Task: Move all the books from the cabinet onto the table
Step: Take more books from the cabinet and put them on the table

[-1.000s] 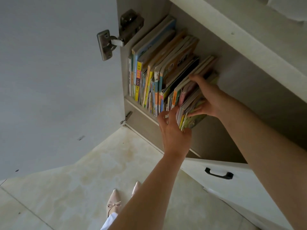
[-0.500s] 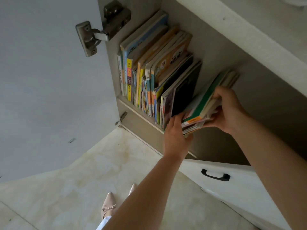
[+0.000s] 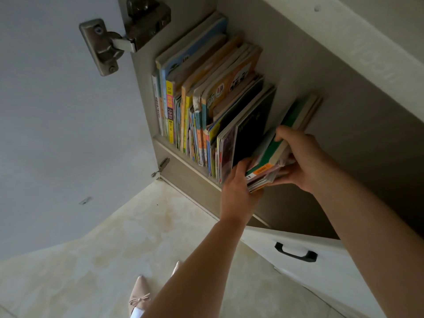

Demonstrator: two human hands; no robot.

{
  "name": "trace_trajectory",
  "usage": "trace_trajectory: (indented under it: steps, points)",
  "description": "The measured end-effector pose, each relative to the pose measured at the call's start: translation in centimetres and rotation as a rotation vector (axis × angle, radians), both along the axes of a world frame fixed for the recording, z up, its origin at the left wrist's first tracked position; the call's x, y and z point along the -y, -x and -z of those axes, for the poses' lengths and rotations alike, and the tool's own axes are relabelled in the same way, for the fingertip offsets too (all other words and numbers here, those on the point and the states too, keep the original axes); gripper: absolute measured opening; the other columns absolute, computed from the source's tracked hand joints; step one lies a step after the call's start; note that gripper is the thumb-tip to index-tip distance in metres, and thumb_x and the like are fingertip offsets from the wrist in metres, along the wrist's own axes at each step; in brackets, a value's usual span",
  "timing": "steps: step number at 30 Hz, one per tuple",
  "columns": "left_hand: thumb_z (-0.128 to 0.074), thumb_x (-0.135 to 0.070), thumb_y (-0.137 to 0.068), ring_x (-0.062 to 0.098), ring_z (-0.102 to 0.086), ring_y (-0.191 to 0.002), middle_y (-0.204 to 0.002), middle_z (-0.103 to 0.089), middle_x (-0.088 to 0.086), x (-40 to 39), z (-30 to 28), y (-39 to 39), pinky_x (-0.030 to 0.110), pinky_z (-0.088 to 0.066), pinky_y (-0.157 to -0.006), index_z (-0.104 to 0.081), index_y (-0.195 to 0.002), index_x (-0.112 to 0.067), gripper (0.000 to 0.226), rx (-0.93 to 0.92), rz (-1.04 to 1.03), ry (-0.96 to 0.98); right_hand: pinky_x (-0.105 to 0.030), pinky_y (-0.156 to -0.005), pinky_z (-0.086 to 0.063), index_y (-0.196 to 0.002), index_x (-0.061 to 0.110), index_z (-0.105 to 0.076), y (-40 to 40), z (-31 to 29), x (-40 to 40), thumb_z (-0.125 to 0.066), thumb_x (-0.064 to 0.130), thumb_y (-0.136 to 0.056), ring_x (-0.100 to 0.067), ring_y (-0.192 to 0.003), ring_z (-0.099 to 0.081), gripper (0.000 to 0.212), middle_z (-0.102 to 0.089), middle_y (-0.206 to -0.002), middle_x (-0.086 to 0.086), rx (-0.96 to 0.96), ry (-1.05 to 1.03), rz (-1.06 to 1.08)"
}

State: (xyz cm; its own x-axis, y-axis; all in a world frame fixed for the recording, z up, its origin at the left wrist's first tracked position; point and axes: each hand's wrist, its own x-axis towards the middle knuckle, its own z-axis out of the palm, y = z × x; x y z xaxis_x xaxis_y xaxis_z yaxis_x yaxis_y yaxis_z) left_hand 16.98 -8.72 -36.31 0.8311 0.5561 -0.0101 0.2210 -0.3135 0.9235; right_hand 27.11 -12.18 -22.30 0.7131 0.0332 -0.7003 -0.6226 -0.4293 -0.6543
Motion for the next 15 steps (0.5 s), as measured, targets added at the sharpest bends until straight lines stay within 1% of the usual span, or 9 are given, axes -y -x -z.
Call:
trace_trajectory:
  steps: [2,4,5,6,8,9,12,15]
  points:
    - [-0.079,-0.030,-0.073,0.023,-0.061,-0.111,-0.123,-0.061,0.002,0.1,0.2,0.0,0.037,-0.058,-0.085,-0.046,-0.128,-0.023,0.064,0.017,-0.015,0.013,-0.054,-0.057,-0.057,-0.125,0.010,-0.044,-0.1,0.1,0.3,-0.061,0.027,-0.058,-0.044,-0.086,-0.066,0.072,-0.058,-0.114,-0.025,0.020,0.008,0.002]
    - [-0.079,-0.030,-0.074,0.023,-0.064,-0.106,-0.118,-0.065,0.003,0.2,0.4,-0.3,0.038,-0.059,-0.082,-0.052,-0.125,-0.019,0.059,0.028,-0.039,-0.002,-0.053,-0.058,-0.057,-0.125,0.009,-0.045,0.0,0.0,0.4,-0.059,0.026,-0.060,-0.043,-0.086,-0.067,0.068,-0.059,-0.112,-0.026,0.022,0.011,-0.018]
    - [-0.078,-0.029,-0.074,0.023,-0.065,-0.104,-0.116,-0.066,0.003,0.1,0.4,-0.4,0.038,-0.059,-0.080,-0.054,-0.123,-0.019,0.056,0.030,-0.047,-0.005,-0.052,-0.059,-0.058,-0.122,0.008,-0.047,0.1,-0.2,0.3,-0.059,0.024,-0.065,-0.043,-0.085,-0.067,0.061,-0.060,-0.110,-0.026,0.027,0.012,-0.036]
    - [-0.078,-0.028,-0.074,0.023,-0.065,-0.102,-0.115,-0.067,0.003,0.0,0.3,-0.4,0.038,-0.059,-0.080,-0.055,-0.122,-0.019,0.054,0.031,-0.048,-0.002,-0.051,-0.061,-0.058,-0.116,0.007,-0.050,0.3,-0.5,0.3,-0.058,0.022,-0.072,-0.042,-0.085,-0.067,0.048,-0.061,-0.106,-0.025,0.036,0.007,-0.061]
    - [-0.073,-0.031,-0.073,0.021,-0.066,-0.099,-0.112,-0.068,0.002,-0.5,0.2,0.0,0.036,-0.058,-0.080,-0.058,-0.120,-0.019,0.051,0.025,-0.026,0.010,-0.047,-0.064,-0.058,-0.095,0.008,-0.054,0.9,-1.2,0.2,-0.055,0.015,-0.083,-0.040,-0.084,-0.065,0.015,-0.060,-0.097,-0.023,0.049,-0.008,-0.099]
    - [-0.070,-0.034,-0.072,0.019,-0.066,-0.097,-0.110,-0.069,0.001,-0.8,0.0,0.5,0.035,-0.057,-0.080,-0.059,-0.118,-0.018,0.050,0.023,-0.011,0.010,-0.046,-0.063,-0.058,-0.087,0.009,-0.053,1.5,-1.6,0.1,-0.054,0.014,-0.085,-0.040,-0.084,-0.065,0.006,-0.060,-0.094,-0.022,0.044,-0.021,-0.105]
    - [-0.064,-0.042,-0.070,0.015,-0.065,-0.087,-0.103,-0.068,-0.002,-1.7,-1.0,2.7,0.030,-0.054,-0.073,-0.059,-0.111,-0.018,0.048,0.026,0.002,-0.015,-0.048,-0.066,-0.059,-0.082,0.008,-0.053,3.5,-2.2,-0.2,-0.056,0.012,-0.084,-0.038,-0.080,-0.067,0.006,-0.062,-0.090,-0.022,0.004,-0.046,-0.109]
    - [-0.064,-0.048,-0.070,0.009,-0.065,-0.083,-0.101,-0.069,-0.009,-2.8,-1.4,5.8,0.025,-0.053,-0.069,-0.059,-0.112,-0.025,0.048,0.021,0.022,-0.004,-0.053,-0.071,-0.059,-0.083,0.006,-0.055,6.4,-2.6,-0.6,-0.059,0.011,-0.081,-0.037,-0.079,-0.070,0.006,-0.066,-0.085,-0.020,-0.023,-0.087,-0.099]
